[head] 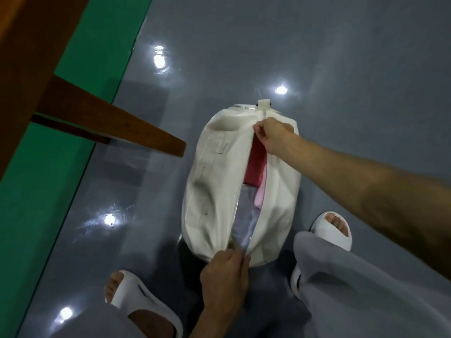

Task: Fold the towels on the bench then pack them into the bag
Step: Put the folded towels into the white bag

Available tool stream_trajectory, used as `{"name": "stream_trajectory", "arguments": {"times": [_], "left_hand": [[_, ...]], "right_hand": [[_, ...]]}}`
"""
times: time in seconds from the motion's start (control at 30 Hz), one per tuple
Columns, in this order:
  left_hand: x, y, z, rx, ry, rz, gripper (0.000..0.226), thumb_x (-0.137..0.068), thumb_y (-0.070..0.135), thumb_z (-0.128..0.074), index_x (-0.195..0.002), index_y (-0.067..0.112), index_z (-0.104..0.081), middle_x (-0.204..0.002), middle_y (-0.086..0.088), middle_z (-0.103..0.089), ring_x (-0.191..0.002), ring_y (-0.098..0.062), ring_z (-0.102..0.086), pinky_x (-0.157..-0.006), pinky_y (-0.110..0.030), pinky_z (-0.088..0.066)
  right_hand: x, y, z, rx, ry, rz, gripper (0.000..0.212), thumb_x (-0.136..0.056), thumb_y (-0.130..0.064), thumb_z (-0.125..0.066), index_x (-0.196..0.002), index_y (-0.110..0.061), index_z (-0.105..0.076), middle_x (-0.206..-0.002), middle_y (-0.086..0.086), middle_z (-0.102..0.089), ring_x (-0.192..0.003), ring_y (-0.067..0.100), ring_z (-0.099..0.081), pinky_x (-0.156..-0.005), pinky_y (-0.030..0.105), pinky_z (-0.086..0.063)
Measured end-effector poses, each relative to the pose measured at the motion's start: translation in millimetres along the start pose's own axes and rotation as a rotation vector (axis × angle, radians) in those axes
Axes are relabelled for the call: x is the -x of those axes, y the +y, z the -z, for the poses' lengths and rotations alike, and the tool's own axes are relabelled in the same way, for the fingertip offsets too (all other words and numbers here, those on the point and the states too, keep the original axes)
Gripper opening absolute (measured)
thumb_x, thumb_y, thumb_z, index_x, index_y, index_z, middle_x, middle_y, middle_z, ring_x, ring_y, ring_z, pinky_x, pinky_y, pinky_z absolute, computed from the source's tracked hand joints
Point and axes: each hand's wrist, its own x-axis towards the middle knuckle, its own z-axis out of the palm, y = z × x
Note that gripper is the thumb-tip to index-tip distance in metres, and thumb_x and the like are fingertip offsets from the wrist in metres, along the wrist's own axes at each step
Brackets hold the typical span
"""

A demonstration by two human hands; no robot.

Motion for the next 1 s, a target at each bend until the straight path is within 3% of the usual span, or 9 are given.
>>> {"name": "stream_trajectory", "arguments": {"times": [0.1, 0.2, 0.3, 0.47, 0.57, 0.7, 0.77, 0.9, 1.0], "left_hand": [[1, 3, 0, 0.03, -0.033, 0.041, 0.03, -0.072, 0.032, -0.09, -0.067, 0.024, -0.061, -0.058, 0.005, -0.057, -0.049, -0.016, -0.056, -0.041, -0.029, -0.04], [-10, 7, 2, -0.012, -0.065, 0.03, 0.039, -0.069, 0.036, -0.088, -0.06, 0.026, -0.051, -0.055, 0.007, -0.055, -0.048, -0.014, -0.055, -0.039, -0.028, -0.034], [-22, 10, -1, -0.028, -0.07, -0.011, 0.043, -0.077, 0.05, -0.082, -0.057, 0.029, -0.05, -0.05, 0.01, -0.054, -0.043, -0.007, -0.05, -0.043, -0.023, -0.026], [-33, 6, -4, 0.047, -0.091, -0.043, 0.045, -0.081, 0.048, -0.079, -0.055, 0.028, -0.048, -0.047, 0.012, -0.048, -0.041, -0.005, -0.035, -0.045, -0.015, -0.022], [-23, -6, -6, 0.244, -0.099, -0.022, 0.04, -0.087, 0.05, -0.07, -0.058, 0.027, -0.053, -0.05, 0.014, -0.05, -0.047, -0.006, -0.042, -0.046, -0.009, -0.023], [-4, -13, -16, 0.538, -0.092, 0.185, 0.044, -0.091, 0.053, -0.066, -0.063, 0.02, -0.06, -0.056, 0.009, -0.059, -0.055, -0.01, -0.057, -0.053, -0.022, -0.043], [3, -8, -21, 0.53, -0.011, 0.293, 0.043, -0.092, 0.052, -0.063, -0.064, 0.02, -0.056, -0.055, 0.008, -0.055, -0.052, -0.01, -0.054, -0.052, -0.031, -0.044], [1, 8, -31, 0.426, 0.03, 0.425, 0.037, -0.09, 0.035, -0.073, -0.064, 0.031, -0.046, -0.051, 0.014, -0.046, -0.047, -0.006, -0.046, -0.05, -0.024, -0.036], [-7, 9, -29, 0.342, -0.022, 0.447, 0.042, -0.09, 0.036, -0.073, -0.061, 0.029, -0.043, -0.051, 0.01, -0.052, -0.047, -0.011, -0.052, -0.05, -0.031, -0.046]], "right_hand": [[-9, 5, 17, 0.34, -0.075, 0.066, 0.009, -0.087, 0.007, -0.065, -0.093, 0.0, -0.064, -0.086, 0.018, -0.071, -0.056, 0.023, -0.066, -0.046, 0.023, -0.053], [-15, -9, 46, 1.392, -0.393, 0.445, 0.013, -0.086, -0.005, -0.059, -0.087, -0.017, -0.064, -0.081, 0.005, -0.072, -0.047, 0.01, -0.062, -0.038, 0.022, -0.044], [1, -36, 56, 2.356, -0.742, 0.55, 0.016, -0.083, -0.014, -0.053, -0.091, -0.025, -0.063, -0.077, 0.0, -0.07, -0.064, 0.015, -0.07, -0.063, 0.028, -0.057], [23, -26, 43, 2.976, -0.774, 0.553, 0.009, -0.088, -0.015, -0.058, -0.092, -0.018, -0.065, -0.093, 0.0, -0.067, -0.092, 0.03, -0.067, -0.072, 0.032, -0.05], [21, -16, 35, 2.916, -0.866, 0.66, 0.017, -0.087, -0.014, -0.06, -0.102, -0.015, -0.068, -0.107, 0.004, -0.07, -0.097, 0.03, -0.068, -0.075, 0.036, -0.055], [13, -26, 27, 2.363, -0.99, 0.598, 0.006, -0.087, -0.008, -0.062, -0.085, -0.014, -0.062, -0.084, 0.004, -0.069, -0.065, 0.02, -0.072, -0.07, 0.039, -0.059], [3, -24, 36, 2.17, -1.029, 0.641, 0.007, -0.088, -0.007, -0.064, -0.087, -0.014, -0.061, -0.08, -0.001, -0.064, -0.058, 0.017, -0.069, -0.068, 0.039, -0.057], [-20, 7, 68, 1.976, -0.898, 0.879, 0.005, -0.09, -0.01, -0.068, -0.093, -0.011, -0.065, -0.08, -0.007, -0.058, -0.076, 0.02, -0.054, -0.071, 0.03, -0.036], [-24, 20, 86, 1.845, -0.783, 0.985, 0.008, -0.09, -0.009, -0.068, -0.087, -0.011, -0.06, -0.08, -0.001, -0.066, -0.076, 0.025, -0.061, -0.066, 0.035, -0.04]]}}
